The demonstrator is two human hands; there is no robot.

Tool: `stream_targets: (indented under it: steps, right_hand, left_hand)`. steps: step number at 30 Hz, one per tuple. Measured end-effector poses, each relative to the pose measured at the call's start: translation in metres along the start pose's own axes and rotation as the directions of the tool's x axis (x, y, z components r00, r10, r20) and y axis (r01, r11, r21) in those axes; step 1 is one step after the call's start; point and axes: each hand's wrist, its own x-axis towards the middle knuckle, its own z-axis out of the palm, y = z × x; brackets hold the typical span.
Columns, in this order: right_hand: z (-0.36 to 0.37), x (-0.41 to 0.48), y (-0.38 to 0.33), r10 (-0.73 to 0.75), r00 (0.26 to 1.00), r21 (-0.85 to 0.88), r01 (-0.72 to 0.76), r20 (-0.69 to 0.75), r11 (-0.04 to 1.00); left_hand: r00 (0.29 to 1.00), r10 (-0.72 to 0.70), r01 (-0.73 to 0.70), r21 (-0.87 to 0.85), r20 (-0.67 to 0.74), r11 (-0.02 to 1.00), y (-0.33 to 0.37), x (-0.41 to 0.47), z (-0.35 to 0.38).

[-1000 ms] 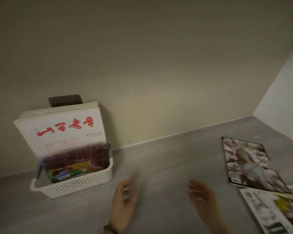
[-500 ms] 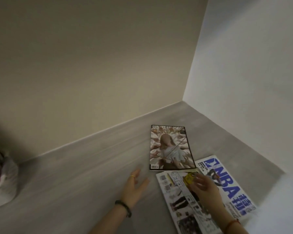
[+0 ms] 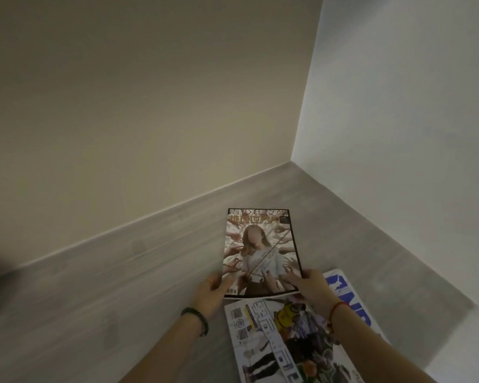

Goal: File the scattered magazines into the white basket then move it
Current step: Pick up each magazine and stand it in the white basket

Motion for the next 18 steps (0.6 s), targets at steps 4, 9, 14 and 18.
stream_targets:
  steps: [4, 9, 14, 18]
  right_hand:
    - [-0.003, -0.009, -0.004, -0.092, 0.995, 0.102, 0.088, 0.039, 0.991]
    - [0.001, -0.036, 0.002, -0.348, 0.936, -0.061, 0.351, 0.061, 0.934]
    - [0.031, -0.058, -0.016, -0.415, 0.889, -0.047, 0.431, 0.192, 0.901]
    - [0.081, -0.078, -0.058, -0.544, 0.799, -0.009, 0.565, 0.255, 0.825]
  left_hand:
    - [0.998, -0.069, 0.069, -0.07, 0.007, 0.995, 0.0, 0.004, -0.004]
    - [0.997, 0.039, -0.055, -0.243, -0.068, 0.968, 0.014, -0.004, -0.014]
    - [0.961, 0.228, -0.274, -0.445, -0.156, 0.852, 0.032, -0.027, -0.065]
    - [0.934, 0.249, -0.344, -0.464, -0.255, 0.816, 0.029, -0.055, -0.125]
